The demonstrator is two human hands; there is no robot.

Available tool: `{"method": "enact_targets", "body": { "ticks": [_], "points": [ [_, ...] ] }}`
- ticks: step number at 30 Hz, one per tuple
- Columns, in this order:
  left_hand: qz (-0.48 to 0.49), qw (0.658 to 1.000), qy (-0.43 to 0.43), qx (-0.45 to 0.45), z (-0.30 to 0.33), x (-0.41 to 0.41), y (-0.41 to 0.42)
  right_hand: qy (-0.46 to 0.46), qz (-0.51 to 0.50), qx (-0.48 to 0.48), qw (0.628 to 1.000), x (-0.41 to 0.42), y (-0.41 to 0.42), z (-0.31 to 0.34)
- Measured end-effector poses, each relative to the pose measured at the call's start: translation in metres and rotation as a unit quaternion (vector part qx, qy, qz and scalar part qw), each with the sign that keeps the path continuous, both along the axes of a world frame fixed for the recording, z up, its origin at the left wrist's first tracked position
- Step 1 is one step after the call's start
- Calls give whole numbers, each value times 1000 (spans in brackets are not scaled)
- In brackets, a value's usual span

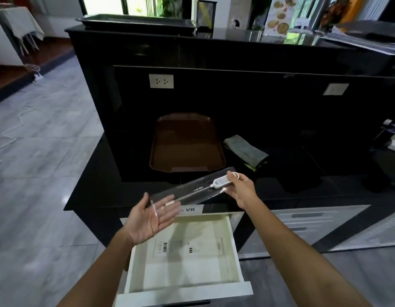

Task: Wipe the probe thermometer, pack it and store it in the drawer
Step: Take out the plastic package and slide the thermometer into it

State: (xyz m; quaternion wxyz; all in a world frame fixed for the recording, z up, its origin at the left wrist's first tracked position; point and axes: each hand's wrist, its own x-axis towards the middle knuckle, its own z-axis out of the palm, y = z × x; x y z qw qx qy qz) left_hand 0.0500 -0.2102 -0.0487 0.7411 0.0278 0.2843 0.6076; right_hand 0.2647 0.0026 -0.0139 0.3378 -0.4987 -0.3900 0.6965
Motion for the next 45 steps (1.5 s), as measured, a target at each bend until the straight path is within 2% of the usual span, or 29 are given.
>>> {"method": "enact_targets", "body": {
  "ticks": [3,7,12,18,23,26,30,33,36,38,41,45],
  "points": [
    [113,993,-5,28,-7,8,-1,25,-35,-31,999,-5,-4,-6],
    [214,975,56,33,-2,34,7,78,-30,-86,993,-23,-23,-14],
    [245,961,126,-33,0,46,23,81,55,-71,993,-39,-42,-22],
    [280,947,136,-85,-14,53,14,44,178,-53,982,-23,-60,-45],
    [261,942,175,-118,-29,60,-3,0,298,-112,948,16,-60,-84],
    [269,934,193,-135,-33,61,-7,-95,361,-136,918,40,-60,-112],
    [282,923,216,-147,-32,61,-1,-287,427,-82,854,48,-59,-151],
    [294,919,221,-146,-37,59,9,-420,438,92,790,33,-51,-182],
    [308,917,206,-149,-45,59,17,-475,463,195,722,19,-44,-211],
    [315,916,196,-151,-49,59,20,-516,507,231,651,15,-43,-227],
    [318,916,188,-158,-54,61,23,-586,543,300,521,17,-49,-245],
    [325,913,184,-166,-61,63,22,-625,558,376,396,28,-55,-258]
  ]
}}
